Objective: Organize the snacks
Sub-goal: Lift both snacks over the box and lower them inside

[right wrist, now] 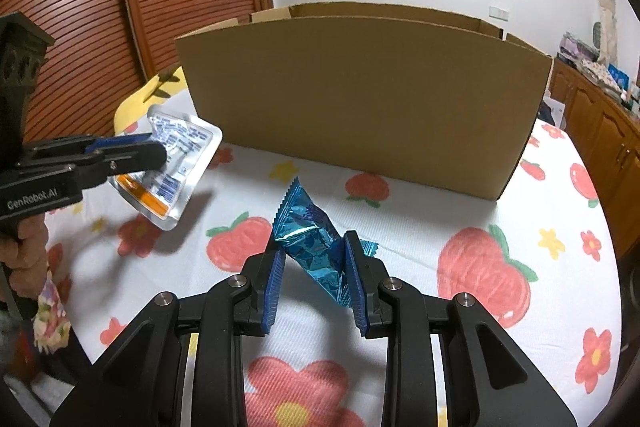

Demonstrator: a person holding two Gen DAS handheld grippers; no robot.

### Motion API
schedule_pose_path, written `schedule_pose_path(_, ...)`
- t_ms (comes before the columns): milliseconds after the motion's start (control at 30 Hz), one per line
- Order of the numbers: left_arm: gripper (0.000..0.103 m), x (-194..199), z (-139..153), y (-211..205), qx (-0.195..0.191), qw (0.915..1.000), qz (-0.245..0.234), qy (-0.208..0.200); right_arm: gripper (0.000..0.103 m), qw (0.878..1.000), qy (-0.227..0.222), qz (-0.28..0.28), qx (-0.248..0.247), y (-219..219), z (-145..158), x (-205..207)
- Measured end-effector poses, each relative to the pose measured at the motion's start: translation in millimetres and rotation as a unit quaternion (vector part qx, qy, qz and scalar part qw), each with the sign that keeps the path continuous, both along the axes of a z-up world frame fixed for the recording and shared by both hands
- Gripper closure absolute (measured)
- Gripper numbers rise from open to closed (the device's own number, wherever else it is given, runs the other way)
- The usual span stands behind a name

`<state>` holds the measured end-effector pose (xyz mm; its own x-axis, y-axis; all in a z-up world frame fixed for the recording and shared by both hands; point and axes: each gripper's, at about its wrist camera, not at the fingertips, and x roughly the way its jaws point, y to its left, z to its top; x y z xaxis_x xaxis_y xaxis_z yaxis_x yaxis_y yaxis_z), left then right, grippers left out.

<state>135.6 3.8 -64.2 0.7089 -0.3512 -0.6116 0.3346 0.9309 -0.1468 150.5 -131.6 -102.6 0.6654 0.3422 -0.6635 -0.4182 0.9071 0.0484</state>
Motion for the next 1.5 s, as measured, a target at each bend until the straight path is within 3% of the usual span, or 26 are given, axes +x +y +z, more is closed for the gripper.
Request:
schedule_pose_path(300,0.085,0.6,34.7,-1.1,-0.006,0.9992,-0.002,-0.038,0.075,1.000,-0.009,-0.001,0.011,-4.0,10.4,0.8)
schedule_pose_path(567,0.085,15.8,72.1,-2.1,-0.002,0.9970,-0.001,-0.078,0.075,0.998,-0.059,0.000,0.028,-12.4,64.8,4.6)
schedule_pose_path(733,0.085,31.9,91.2,0.2,-0.019,0.9963,-0.002,-0.084,0.075,0.995,-0.095,-0.002,0.022,-14.1,98.2,16.0)
schedule_pose_path(967,0.085,52.2,112.3,1.6,-0.015,0.9949,0.009,-0.099,0.075,0.994,-0.110,-0.015,0.010,-20.0,119.4,41.2)
schedule_pose_path(1233,0.085,74.9,115.4,0.4,0.010,0.9947,0.019,-0.101,0.075,0.995,-0.102,-0.023,-0.001,-24.3,122.2,64.0)
schedule_pose_path(1500,0.085,103.6,98.4,3.7,0.013,0.9962,0.041,-0.076,0.075,0.996,-0.088,-0.028,-0.006,-23.8,116.2,81.7)
